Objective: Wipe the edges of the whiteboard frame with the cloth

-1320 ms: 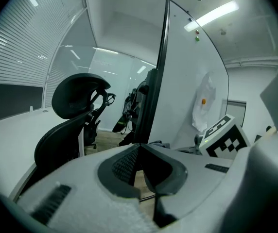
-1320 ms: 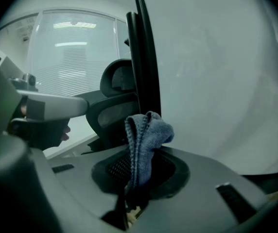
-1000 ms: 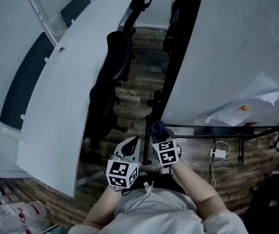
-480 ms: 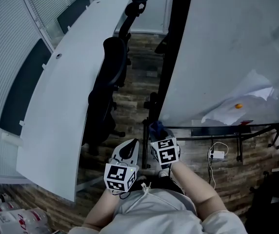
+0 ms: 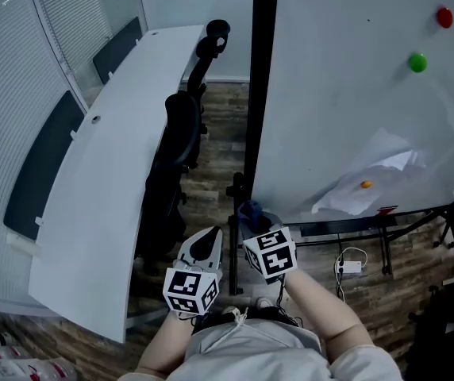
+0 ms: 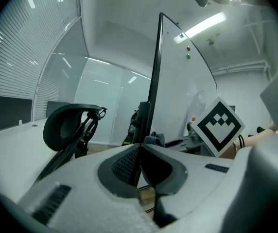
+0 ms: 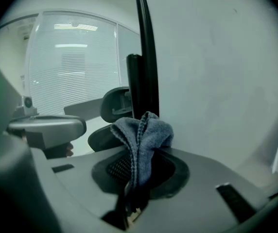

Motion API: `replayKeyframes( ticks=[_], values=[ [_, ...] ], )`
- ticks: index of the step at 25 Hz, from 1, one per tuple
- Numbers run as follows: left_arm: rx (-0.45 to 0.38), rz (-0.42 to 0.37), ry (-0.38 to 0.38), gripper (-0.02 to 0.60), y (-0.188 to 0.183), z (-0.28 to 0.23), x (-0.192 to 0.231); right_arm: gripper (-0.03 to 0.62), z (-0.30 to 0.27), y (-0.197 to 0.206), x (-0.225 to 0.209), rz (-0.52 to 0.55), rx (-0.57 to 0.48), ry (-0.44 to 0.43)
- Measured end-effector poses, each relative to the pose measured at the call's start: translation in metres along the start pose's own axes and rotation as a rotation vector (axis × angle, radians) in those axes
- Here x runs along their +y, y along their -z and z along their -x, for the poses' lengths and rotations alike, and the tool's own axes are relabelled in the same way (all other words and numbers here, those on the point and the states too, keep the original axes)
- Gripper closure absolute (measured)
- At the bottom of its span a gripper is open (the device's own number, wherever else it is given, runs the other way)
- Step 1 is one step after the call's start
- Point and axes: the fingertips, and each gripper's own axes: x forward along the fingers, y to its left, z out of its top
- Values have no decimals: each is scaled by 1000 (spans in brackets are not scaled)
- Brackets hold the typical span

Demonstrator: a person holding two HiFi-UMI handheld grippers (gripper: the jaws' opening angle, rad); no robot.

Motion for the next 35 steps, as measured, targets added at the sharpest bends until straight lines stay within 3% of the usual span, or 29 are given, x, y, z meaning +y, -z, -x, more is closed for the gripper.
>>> replayKeyframes(
  ticks=[8, 19, 29, 35],
  values=[
    [-41, -70, 42, 563, -49, -7, -12, 526, 29, -49, 0, 52, -63, 22],
    [-133, -132, 56, 563, -103, 4, -24, 526, 81, -135, 4, 160, -332, 102],
    [-196, -171, 101, 564, -154, 3, -36, 526, 118, -209, 15, 216, -483, 110],
    [-246, -201, 116, 563, -189, 4, -41, 526, 145, -254, 21, 257, -594, 170]
  ],
)
